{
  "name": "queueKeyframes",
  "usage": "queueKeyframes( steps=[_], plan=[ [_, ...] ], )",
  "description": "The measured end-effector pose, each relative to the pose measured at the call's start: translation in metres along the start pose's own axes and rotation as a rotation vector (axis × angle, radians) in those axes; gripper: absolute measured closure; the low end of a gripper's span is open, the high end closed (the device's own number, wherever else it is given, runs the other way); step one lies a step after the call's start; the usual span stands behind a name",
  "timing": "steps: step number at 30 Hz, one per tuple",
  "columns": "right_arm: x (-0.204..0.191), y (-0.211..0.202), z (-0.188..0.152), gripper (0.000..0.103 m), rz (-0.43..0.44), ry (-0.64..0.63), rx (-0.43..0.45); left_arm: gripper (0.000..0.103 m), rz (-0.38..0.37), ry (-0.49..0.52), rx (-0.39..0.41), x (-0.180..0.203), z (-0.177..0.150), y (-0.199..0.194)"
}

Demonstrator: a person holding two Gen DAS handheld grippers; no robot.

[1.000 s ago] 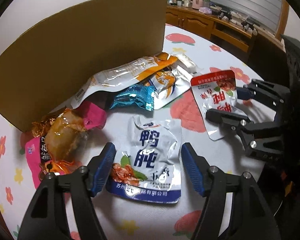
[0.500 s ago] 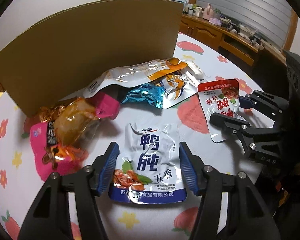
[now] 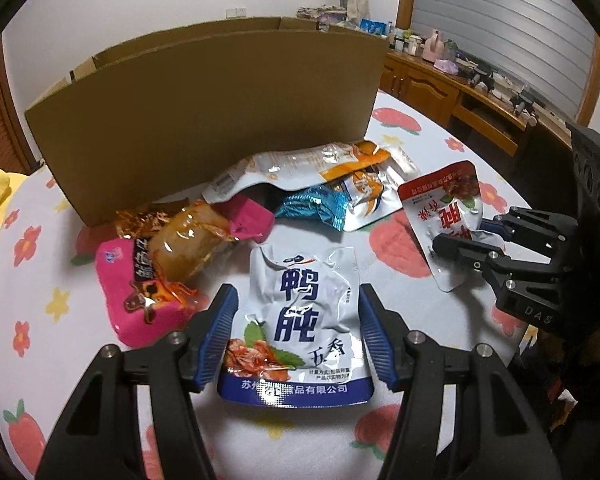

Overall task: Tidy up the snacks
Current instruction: 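Lift both pouches and carry them over the cardboard box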

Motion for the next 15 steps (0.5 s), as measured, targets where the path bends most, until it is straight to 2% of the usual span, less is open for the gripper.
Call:
queueKeyframes(
  steps=[5, 15],
  plan=[
    [-0.001, -0.006, 0.004, 0.087, 0.014, 0.007, 0.017, 0.043, 0.01, -0.009, 0.035, -0.003, 0.006, -0.01],
    [-0.001, -0.021, 0.016, 0.087, 0.045, 0.015, 0.057, 0.043, 0.037, -0.015, 0.1, -0.01, 0.025, -0.028]
  ],
)
Point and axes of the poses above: each gripper's, at about its wrist camera, not at the fingertips, and y roughly the way its jaws point, x to its right, z to its top, the point moved 1 cm from there along y, roughly the way its jaws point, and after that the axes turned 14 degrees about y, right-handed, at the moved point
